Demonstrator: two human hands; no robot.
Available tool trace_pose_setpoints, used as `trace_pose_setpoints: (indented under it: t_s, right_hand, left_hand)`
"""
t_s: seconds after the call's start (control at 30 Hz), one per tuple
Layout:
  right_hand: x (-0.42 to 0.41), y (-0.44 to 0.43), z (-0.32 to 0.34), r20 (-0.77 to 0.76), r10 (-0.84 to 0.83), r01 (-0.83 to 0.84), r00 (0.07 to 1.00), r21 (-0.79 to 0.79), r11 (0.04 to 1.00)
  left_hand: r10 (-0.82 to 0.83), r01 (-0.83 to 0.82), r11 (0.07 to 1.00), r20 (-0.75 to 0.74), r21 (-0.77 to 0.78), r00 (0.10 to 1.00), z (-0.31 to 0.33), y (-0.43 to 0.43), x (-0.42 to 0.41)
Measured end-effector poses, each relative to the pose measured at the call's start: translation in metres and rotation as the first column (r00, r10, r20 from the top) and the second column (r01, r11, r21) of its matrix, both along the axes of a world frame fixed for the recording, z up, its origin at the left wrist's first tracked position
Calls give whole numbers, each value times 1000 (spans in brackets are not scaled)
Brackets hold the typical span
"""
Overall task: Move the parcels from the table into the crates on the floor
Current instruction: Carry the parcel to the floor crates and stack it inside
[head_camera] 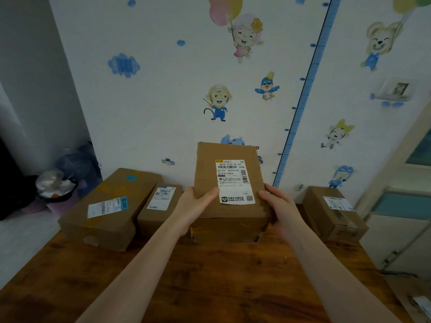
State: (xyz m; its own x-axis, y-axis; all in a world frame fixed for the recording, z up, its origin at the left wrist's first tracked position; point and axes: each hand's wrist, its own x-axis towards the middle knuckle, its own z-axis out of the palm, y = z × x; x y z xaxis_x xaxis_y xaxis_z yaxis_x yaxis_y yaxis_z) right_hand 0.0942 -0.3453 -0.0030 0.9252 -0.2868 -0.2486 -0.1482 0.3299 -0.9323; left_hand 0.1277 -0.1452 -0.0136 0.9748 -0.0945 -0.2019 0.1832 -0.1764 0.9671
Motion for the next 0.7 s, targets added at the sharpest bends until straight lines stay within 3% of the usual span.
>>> trace_pose_setpoints:
  t_s: [0.27, 0.7]
  right_hand:
    - [3, 3, -9, 0, -16, 16, 1000, -22, 1000]
    - [-3, -3, -38, 6, -22, 23, 1000, -224, 974]
  left_hand:
    - [-29, 28, 999, 24, 45, 999, -6, -1, 9]
    - [-39, 42, 998, -60, 55, 997, -35, -23, 19]
